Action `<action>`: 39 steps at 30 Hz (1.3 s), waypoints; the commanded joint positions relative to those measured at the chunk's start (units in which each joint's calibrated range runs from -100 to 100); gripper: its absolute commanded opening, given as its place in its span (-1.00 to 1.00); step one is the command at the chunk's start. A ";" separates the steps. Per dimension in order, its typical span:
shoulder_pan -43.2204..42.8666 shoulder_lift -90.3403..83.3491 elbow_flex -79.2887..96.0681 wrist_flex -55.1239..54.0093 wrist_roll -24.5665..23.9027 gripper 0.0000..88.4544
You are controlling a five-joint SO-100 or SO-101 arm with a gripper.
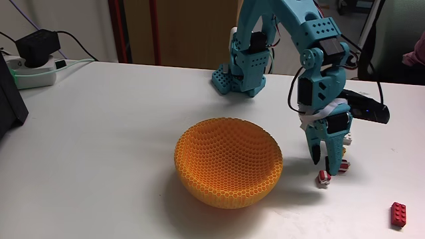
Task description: Pick only small cubed objects and place them into the bowl
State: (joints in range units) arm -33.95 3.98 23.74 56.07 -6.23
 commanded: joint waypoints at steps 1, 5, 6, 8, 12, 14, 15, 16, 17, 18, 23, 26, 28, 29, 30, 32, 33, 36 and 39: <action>0.30 0.47 -2.90 -1.69 0.15 -0.49; 0.12 2.74 -3.47 -3.25 0.20 -0.51; -0.07 3.12 -3.57 -3.51 0.15 -0.52; -0.26 3.88 -4.05 -4.12 0.15 -0.53; -0.35 5.30 -4.63 -5.86 0.49 -0.57; -0.35 6.05 -4.82 -6.81 0.68 -0.59; -0.35 6.43 -5.01 -7.25 0.73 -0.60; -0.35 6.81 -5.11 -7.85 0.78 -0.61; -0.44 7.28 -5.11 -8.38 0.93 -0.64; -0.44 7.85 -5.11 -9.07 1.17 -0.67; -0.44 10.60 -5.11 -12.29 2.44 -0.86; -0.35 10.88 -5.11 -12.72 2.74 -0.91; -0.44 10.88 -5.21 -12.55 2.83 -1.00; -0.35 10.50 -5.40 -12.11 2.83 -1.00; -0.16 10.03 -5.40 -11.68 2.93 -1.00; 0.21 7.95 -5.21 -10.37 2.98 -1.00; 0.40 6.15 -5.01 -9.42 3.03 -1.00; 1.98 -1.90 -4.05 -5.94 3.22 -1.00; 5.43 -12.60 -3.57 -1.16 3.81 -1.00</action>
State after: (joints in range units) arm -31.53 3.59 20.30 51.41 -2.95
